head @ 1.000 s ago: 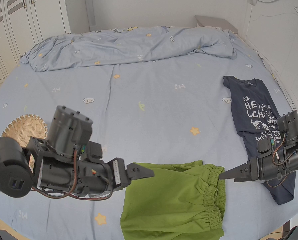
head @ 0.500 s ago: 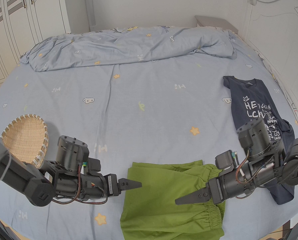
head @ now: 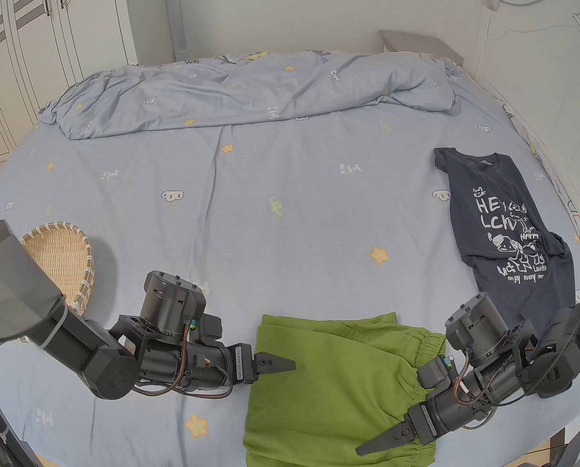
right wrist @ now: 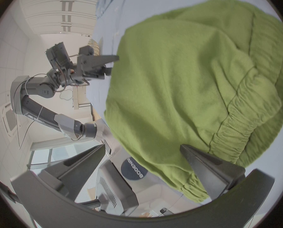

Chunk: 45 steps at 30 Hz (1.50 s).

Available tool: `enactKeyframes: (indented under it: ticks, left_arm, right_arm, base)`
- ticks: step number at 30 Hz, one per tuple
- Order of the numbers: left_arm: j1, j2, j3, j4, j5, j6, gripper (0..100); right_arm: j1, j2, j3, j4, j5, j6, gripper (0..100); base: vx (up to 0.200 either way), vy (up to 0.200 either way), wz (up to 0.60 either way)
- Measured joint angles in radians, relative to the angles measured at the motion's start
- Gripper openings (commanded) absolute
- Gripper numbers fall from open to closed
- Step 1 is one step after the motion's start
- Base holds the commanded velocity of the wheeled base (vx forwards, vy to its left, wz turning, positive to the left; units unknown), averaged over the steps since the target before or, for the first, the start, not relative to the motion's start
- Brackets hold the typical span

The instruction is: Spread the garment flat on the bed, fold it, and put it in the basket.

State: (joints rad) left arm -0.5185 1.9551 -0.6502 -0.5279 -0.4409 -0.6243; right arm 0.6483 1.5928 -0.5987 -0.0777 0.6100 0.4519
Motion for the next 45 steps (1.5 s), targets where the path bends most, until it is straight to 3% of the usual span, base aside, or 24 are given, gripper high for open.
enactKeyframes:
  ticks: [11,29,30,45]
  left_arm:
    - [-0.043,0.015,-0.007,-0.017,-0.062,-0.004,100]
    - [-0.190,0.029,0.089,-0.129,-0.064,0.004,100]
    - [-0.191,0.032,0.089,-0.129,-0.063,0.004,0]
    - [-0.154,0.034,0.051,-0.123,-0.059,-0.016,0]
  right_arm:
    - [-0.093,-0.028,0.098,-0.006,0.091,-0.023,100]
    - [-0.164,-0.026,0.092,-0.059,0.097,-0.030,100]
    - [-0.164,-0.026,0.091,-0.059,0.097,-0.030,100]
    - [-0.172,-0.027,0.067,-0.059,0.093,-0.022,100]
  base:
    - [0.000,0.000,0.00]
    - [0.000,0.000,0.00]
    - [0.000,0.000,0.00]
    - [0.000,0.000,0.00]
